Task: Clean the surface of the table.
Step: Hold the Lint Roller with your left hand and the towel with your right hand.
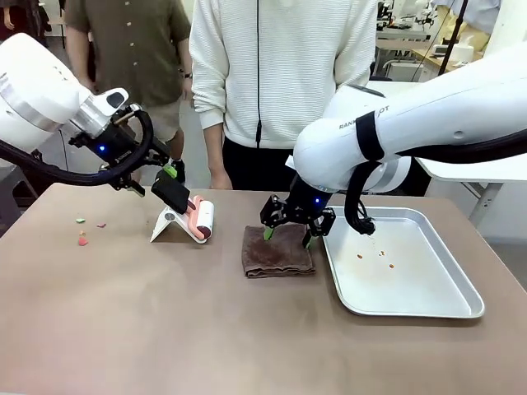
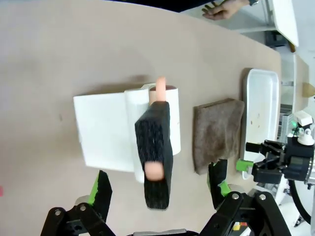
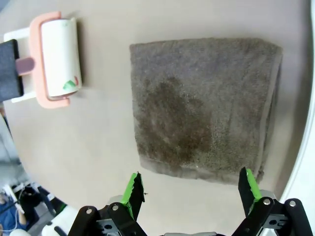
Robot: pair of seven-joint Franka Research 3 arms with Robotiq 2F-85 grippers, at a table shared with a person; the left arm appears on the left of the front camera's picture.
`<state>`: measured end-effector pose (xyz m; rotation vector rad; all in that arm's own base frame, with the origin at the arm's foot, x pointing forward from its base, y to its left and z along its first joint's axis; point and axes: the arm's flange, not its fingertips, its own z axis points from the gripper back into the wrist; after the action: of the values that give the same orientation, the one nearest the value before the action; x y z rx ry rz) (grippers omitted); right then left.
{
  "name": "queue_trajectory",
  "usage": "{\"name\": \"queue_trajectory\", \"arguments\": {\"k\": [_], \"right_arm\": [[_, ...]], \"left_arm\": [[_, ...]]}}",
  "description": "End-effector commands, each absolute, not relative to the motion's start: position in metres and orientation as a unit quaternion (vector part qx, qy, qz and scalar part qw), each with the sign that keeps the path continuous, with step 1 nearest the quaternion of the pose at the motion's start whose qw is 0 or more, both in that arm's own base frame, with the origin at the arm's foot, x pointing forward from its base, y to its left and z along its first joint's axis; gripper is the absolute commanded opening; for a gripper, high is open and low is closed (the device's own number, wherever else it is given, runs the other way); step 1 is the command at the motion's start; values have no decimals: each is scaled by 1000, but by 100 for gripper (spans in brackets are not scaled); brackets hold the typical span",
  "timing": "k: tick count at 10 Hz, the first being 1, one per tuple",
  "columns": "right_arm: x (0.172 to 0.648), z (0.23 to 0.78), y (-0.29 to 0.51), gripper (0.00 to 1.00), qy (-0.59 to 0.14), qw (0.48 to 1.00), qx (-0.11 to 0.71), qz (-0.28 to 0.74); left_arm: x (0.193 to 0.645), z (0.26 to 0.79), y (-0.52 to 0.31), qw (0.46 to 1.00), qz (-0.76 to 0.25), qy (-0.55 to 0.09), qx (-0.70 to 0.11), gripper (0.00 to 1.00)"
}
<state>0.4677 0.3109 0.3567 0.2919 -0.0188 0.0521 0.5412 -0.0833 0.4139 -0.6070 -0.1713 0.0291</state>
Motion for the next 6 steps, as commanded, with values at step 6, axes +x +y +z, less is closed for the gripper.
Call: {"name": "queue_trajectory", "arguments": {"k": [6], "right_arm": [[488, 332, 322, 100, -23, 998, 57, -12]], "left_arm": [[548, 391, -72, 928, 10, -74, -365, 100]]}}
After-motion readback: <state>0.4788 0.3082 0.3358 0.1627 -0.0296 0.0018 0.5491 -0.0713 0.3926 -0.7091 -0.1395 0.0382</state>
